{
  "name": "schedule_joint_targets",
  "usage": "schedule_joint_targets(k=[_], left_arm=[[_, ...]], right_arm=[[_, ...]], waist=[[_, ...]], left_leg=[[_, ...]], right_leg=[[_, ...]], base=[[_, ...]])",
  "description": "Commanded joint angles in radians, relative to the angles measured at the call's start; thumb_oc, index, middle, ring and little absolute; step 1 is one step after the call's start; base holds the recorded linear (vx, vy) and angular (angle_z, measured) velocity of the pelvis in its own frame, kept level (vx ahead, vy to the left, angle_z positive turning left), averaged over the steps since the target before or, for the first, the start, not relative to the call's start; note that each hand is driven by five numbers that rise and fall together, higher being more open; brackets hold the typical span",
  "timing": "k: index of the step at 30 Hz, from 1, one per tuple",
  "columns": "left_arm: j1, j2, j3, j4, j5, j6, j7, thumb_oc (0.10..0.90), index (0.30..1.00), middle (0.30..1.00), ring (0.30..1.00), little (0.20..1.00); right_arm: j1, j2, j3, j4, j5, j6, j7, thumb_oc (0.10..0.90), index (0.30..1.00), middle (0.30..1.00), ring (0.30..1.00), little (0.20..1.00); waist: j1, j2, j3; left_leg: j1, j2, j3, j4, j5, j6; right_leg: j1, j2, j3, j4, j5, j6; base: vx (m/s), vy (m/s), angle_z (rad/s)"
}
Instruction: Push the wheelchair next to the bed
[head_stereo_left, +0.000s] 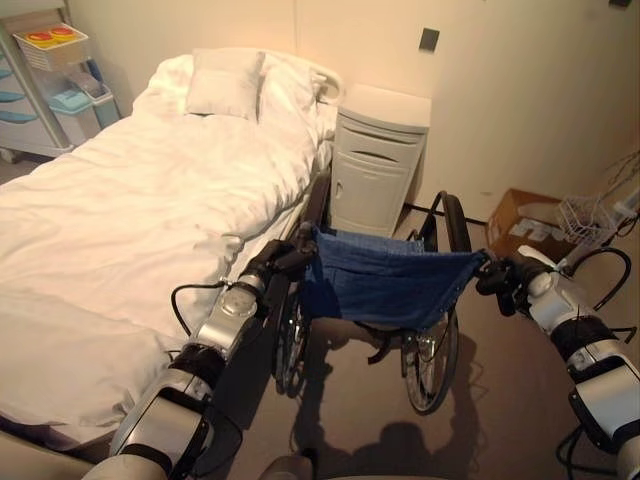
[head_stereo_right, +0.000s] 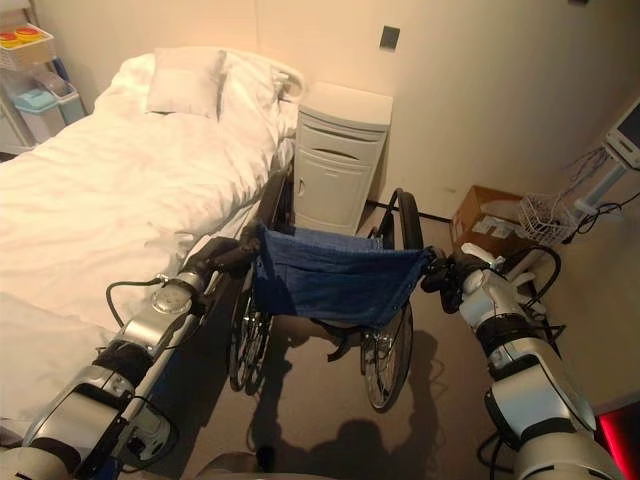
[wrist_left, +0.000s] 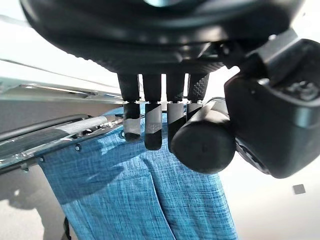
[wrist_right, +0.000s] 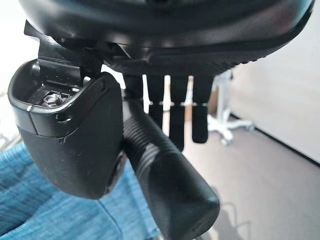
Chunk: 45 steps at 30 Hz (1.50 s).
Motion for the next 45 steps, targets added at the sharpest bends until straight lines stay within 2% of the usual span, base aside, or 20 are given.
schedule_joint_targets(k=[1,2,4,6,12,13,14,17,23,24,25,26,29,31,34,41,44,45], left_arm=[[0.043,0.027,-0.072,0.022,0.085,0.033,0.013,0.400,0.300,0.300,0.300,0.300],[0.042,0.035,-0.069,0.009,0.071,0.038,0.025,0.400,0.300,0.300,0.300,0.300],[0.048,0.038,-0.057,-0.005,0.062,0.052,0.032,0.400,0.300,0.300,0.300,0.300],[0.057,0.032,-0.047,-0.006,0.079,0.064,0.024,0.400,0.300,0.300,0.300,0.300],[0.096,0.030,-0.036,-0.020,0.109,0.067,0.015,0.400,0.300,0.300,0.300,0.300],[0.101,0.031,-0.035,-0.029,0.108,0.073,0.017,0.800,0.900,0.900,0.900,0.900],[0.106,0.033,-0.034,-0.031,0.106,0.073,0.011,0.800,0.900,0.900,0.900,0.900],[0.125,0.040,-0.019,-0.037,0.079,0.065,0.026,0.800,0.900,0.900,0.900,0.900],[0.200,0.046,0.069,-0.083,-0.074,0.028,0.017,0.800,0.900,0.900,0.900,0.900],[0.220,0.050,0.098,-0.096,-0.117,0.019,-0.005,0.800,0.900,0.900,0.900,0.900],[0.223,0.051,0.102,-0.097,-0.124,0.017,-0.007,0.800,0.900,0.900,0.900,0.900],[0.231,0.060,0.123,-0.094,-0.159,0.003,-0.026,0.800,0.900,0.900,0.900,0.900],[0.232,0.079,0.149,-0.088,-0.219,-0.011,-0.066,0.800,0.900,0.900,0.900,0.900],[0.231,0.099,0.163,-0.077,-0.267,-0.025,-0.103,0.800,0.900,0.900,0.900,0.900],[0.227,0.107,0.168,-0.061,-0.292,-0.044,-0.127,0.800,0.900,0.900,0.900,0.900],[0.235,0.102,0.180,-0.039,-0.443,-0.085,-0.197,0.800,0.900,0.900,0.900,0.900],[0.240,0.095,0.194,-0.026,-0.541,-0.096,-0.246,0.800,0.900,0.900,0.900,0.900],[0.245,0.095,0.208,-0.020,-0.618,-0.100,-0.286,0.800,0.900,0.900,0.900,0.900]], right_arm=[[-0.016,0.128,0.104,-0.025,0.042,-0.118,0.029,0.400,0.300,0.300,0.300,0.300],[-0.025,0.125,0.108,-0.035,0.044,-0.113,0.027,0.400,0.300,0.300,0.300,0.300],[-0.037,0.127,0.104,-0.043,0.042,-0.105,0.037,0.400,0.300,0.300,0.300,0.300],[-0.044,0.131,0.111,-0.051,0.050,-0.091,0.044,0.400,0.300,0.300,0.300,0.300],[-0.025,0.122,0.098,-0.087,0.064,-0.074,0.059,0.400,0.300,0.300,0.300,0.300],[-0.017,0.119,0.092,-0.100,0.083,-0.070,0.055,0.607,0.611,0.611,0.611,0.611],[-0.014,0.117,0.088,-0.108,0.092,-0.067,0.055,0.800,0.900,0.900,0.900,0.900],[0.005,0.115,0.063,-0.141,0.174,-0.073,0.044,0.800,0.900,0.900,0.900,0.900],[0.082,0.077,-0.037,-0.267,0.380,-0.054,0.032,0.800,0.900,0.900,0.900,0.900],[0.098,0.057,-0.069,-0.305,0.470,-0.037,0.039,0.800,0.900,0.900,0.900,0.900],[0.100,0.053,-0.077,-0.310,0.486,-0.036,0.041,0.800,0.900,0.900,0.900,0.900],[0.099,0.030,-0.106,-0.314,0.578,-0.012,0.085,0.800,0.900,0.900,0.900,0.900],[0.087,-0.001,-0.137,-0.302,0.709,0.023,0.166,0.800,0.900,0.900,0.900,0.900],[0.070,-0.043,-0.169,-0.270,0.806,0.004,0.210,0.800,0.900,0.900,0.900,0.900],[0.052,-0.063,-0.186,-0.252,0.875,-0.007,0.222,0.800,0.900,0.900,0.900,0.900],[0.041,-0.096,-0.225,-0.265,1.026,-0.053,0.182,0.800,0.900,0.900,0.900,0.900],[0.043,-0.116,-0.243,-0.283,1.089,-0.061,0.172,0.800,0.900,0.900,0.900,0.900],[0.048,-0.132,-0.257,-0.283,1.110,-0.073,0.173,0.800,0.900,0.900,0.900,0.900]], waist=[[0.047,0.026,0.138],[0.044,0.023,0.147],[0.059,0.020,0.147],[0.069,0.009,0.135],[0.070,0.001,0.104],[0.066,0.002,0.102],[0.065,0.003,0.099],[0.056,0.006,0.093],[0.032,0.009,0.078],[0.026,0.008,0.074],[0.025,0.008,0.073],[0.019,0.006,0.069],[0.016,0.002,0.063],[0.013,-0.001,0.054],[0.009,-0.001,0.047],[-0.005,0.005,0.031],[-0.015,0.003,0.028],[-0.020,0.001,0.026]], left_leg=[[0.039,-0.030,0.085,-0.051,-0.062,-0.033],[0.039,-0.034,0.087,-0.051,-0.069,-0.028],[0.023,-0.030,0.105,-0.045,-0.064,-0.029],[0.017,-0.029,0.109,-0.038,-0.064,-0.031],[0.048,-0.014,0.111,-0.047,-0.074,-0.036],[0.053,-0.012,0.110,-0.050,-0.075,-0.037],[0.057,-0.011,0.110,-0.051,-0.077,-0.037],[0.068,-0.005,0.112,-0.055,-0.080,-0.038],[0.093,0.006,0.118,-0.062,-0.087,-0.040],[0.099,0.010,0.121,-0.062,-0.089,-0.042],[0.100,0.010,0.122,-0.063,-0.090,-0.042],[0.107,0.012,0.124,-0.064,-0.093,-0.043],[0.119,0.014,0.126,-0.068,-0.097,-0.045],[0.132,0.016,0.131,-0.073,-0.100,-0.047],[0.139,0.017,0.136,-0.076,-0.104,-0.047],[0.156,0.017,0.147,-0.084,-0.115,-0.045],[0.161,0.018,0.152,-0.087,-0.120,-0.045],[0.163,0.018,0.156,-0.089,-0.122,-0.044]], right_leg=[[-0.074,-0.051,0.013,-0.161,0.286,0.044],[-0.093,-0.050,0.011,-0.172,0.297,0.046],[-0.059,-0.052,-0.007,-0.193,0.281,0.046],[-0.017,-0.051,-0.009,-0.233,0.279,0.052],[0.031,-0.045,-0.011,-0.268,0.257,0.053],[0.034,-0.043,-0.012,-0.271,0.252,0.052],[0.036,-0.042,-0.010,-0.271,0.248,0.051],[0.039,-0.036,-0.005,-0.271,0.239,0.049],[0.043,-0.023,0.009,-0.267,0.227,0.035],[0.045,-0.020,0.009,-0.265,0.223,0.030],[0.045,-0.019,0.009,-0.265,0.222,0.029],[0.048,-0.017,0.010,-0.262,0.218,0.026],[0.055,-0.016,0.005,-0.260,0.212,0.024],[0.061,-0.016,-0.003,-0.258,0.208,0.024],[0.064,-0.017,-0.006,-0.256,0.203,0.024],[0.070,-0.015,0.000,-0.262,0.193,0.022],[0.071,-0.014,0.006,-0.266,0.190,0.022],[0.070,-0.013,0.007,-0.268,0.190,0.023]], base=[[-0.05,-0.098,-0.34],[-0.02,-0.071,-0.21],[0.03,-0.088,0.01],[0.10,-0.101,0.14],[0.10,-0.051,0.20],[0.05,-0.032,0.09],[0.05,-0.036,0.11],[0.03,-0.033,0.09],[0.01,-0.004,-0.01],[0.01,-0.005,-0.13],[0.01,-0.009,-0.09],[0.00,0.000,0.00],[0.01,-0.012,0.03],[0.00,0.000,0.00],[0.00,0.001,0.01],[0.01,0.013,-0.03],[0.00,0.006,-0.01],[0.00,0.000,0.00]])
